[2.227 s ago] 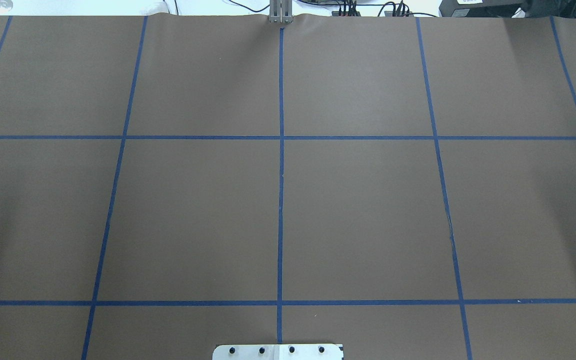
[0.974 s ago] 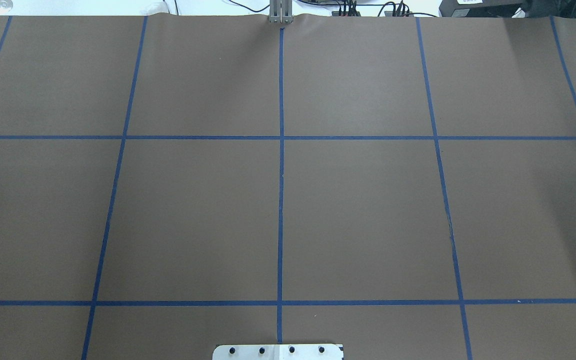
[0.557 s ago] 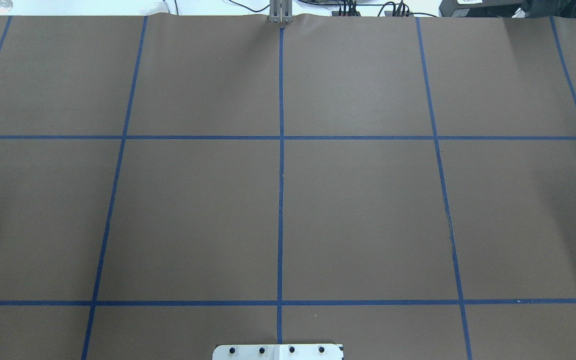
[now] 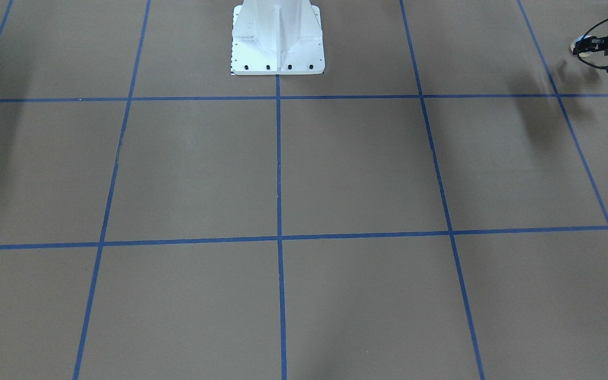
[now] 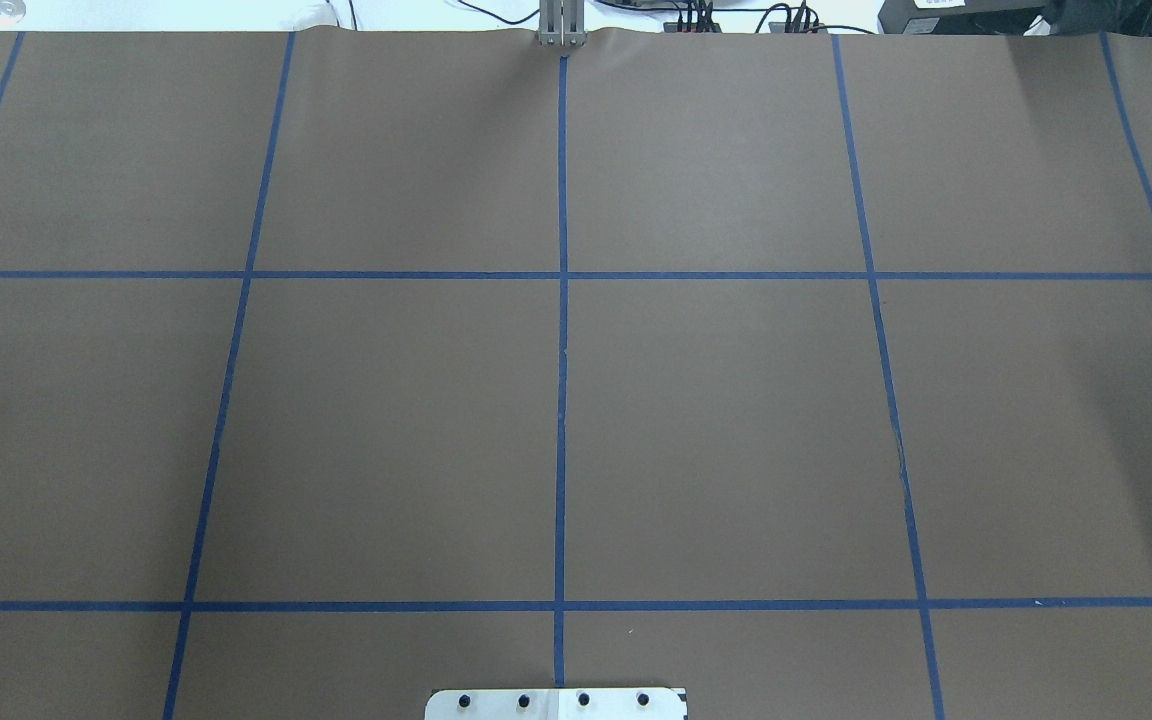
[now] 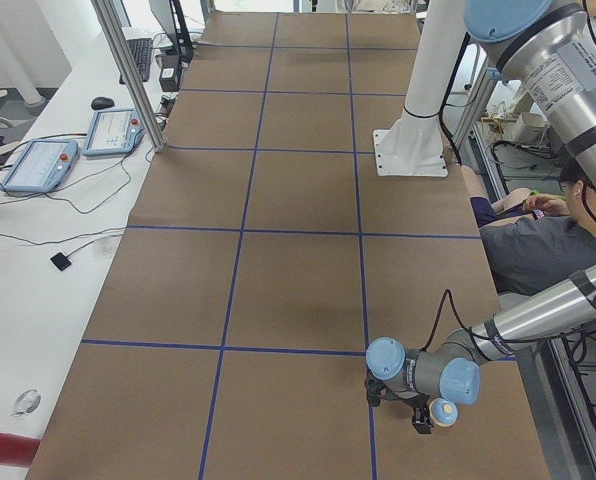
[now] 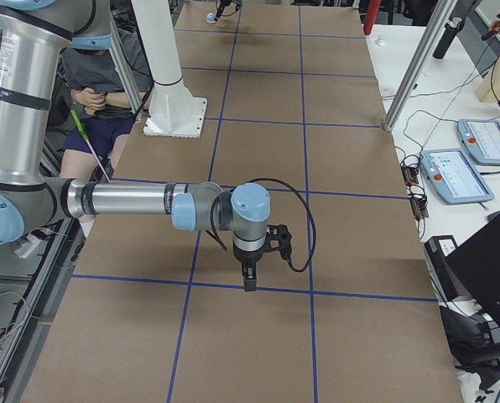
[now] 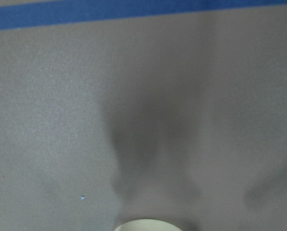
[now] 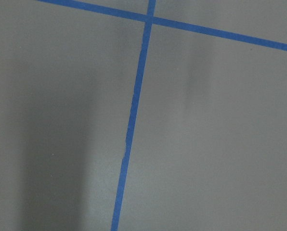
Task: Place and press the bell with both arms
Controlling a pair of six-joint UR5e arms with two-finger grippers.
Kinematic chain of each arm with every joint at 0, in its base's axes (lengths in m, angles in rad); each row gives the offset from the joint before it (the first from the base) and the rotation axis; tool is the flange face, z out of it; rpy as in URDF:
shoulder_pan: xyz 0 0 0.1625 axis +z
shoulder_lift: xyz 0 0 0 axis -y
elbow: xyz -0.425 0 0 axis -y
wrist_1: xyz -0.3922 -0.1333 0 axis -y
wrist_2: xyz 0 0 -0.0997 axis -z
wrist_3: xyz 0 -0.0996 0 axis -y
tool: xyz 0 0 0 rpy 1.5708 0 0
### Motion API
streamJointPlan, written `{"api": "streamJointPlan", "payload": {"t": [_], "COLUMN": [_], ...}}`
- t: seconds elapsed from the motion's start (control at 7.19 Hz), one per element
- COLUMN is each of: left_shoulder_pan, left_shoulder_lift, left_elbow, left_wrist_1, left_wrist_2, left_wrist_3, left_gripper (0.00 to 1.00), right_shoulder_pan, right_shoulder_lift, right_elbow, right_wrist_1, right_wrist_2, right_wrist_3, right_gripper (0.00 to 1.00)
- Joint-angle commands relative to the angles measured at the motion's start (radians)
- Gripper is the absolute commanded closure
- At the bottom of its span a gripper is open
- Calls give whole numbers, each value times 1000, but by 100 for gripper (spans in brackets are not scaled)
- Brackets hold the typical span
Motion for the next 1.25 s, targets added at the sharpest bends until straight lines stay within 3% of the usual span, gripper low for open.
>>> {"api": "streamJointPlan", "payload": {"t": [0.0,1.11], "left_shoulder_pan": [24,82], "left_shoulder_lift": [0,-6], "left_elbow": [5,48], "left_wrist_1": [0,-3], "left_wrist_2": [1,-16], "left_wrist_3": [7,52], "left_gripper": [1,1], "right_shoulder_pan": [0,0], "right_shoulder_lift": [0,0], "right_elbow": [0,2], "right_wrist_1": [0,0], "right_wrist_2": [0,0], "right_wrist_3": [0,0], "right_gripper": [0,0]}}
